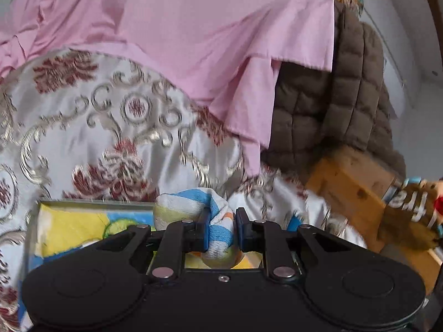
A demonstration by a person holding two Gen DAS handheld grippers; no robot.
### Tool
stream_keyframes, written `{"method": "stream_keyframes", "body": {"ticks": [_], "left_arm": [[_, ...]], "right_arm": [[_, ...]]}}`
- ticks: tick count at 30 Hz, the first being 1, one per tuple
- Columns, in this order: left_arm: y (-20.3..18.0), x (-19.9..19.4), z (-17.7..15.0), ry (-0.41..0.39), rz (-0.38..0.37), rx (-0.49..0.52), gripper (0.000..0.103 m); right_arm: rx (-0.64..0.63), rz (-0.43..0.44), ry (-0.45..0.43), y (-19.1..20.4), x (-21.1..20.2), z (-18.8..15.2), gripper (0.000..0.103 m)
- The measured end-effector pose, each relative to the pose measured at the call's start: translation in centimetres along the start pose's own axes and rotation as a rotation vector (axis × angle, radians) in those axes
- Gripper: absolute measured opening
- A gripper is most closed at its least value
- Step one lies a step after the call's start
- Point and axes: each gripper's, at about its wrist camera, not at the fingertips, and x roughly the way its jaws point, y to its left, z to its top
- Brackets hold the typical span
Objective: Organize soft objects
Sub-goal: 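Lower the striped towel and dark cloth into the tray and open both grippers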
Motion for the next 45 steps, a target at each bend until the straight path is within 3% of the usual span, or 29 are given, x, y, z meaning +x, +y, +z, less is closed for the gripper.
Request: {"method": "stream_keyframes", "body": {"ticks": [9,23,31,35,39,45], "left_arm": [[0.1,2.3,-4.2,0.130,0.022,0.059,0.020],[1.1,1.6,-8.5,0.268,0.076,0.151,0.022],[0.9,0.8,-9.1,0.282,0.092,0.152,0.028],[1.0,-0.4,-8.6,0.265,0.108,0.141,0.041],[0.9,-2.6,-7.6,0.215,0.114,0.116,0.061],[0.8,-7.5,-5.6,0.136,0.140,0.093,0.078]], "right_arm": [[0.051,-0.006,0.113,-2.1,2.0,-1.0,0.006],[0.075,-0.002,0.173,-2.1,3.0,-2.5,0.010],[0.075,0.010,0.178,-1.6,2.7,-2.5,0.024],[0.078,0.014,0.160,-1.5,1.6,-2.1,0.045],[0.079,0.019,0.128,-1.2,-0.2,-1.6,0.057],[0.075,0.046,0.078,0.1,-4.1,-1.3,0.077]]}}
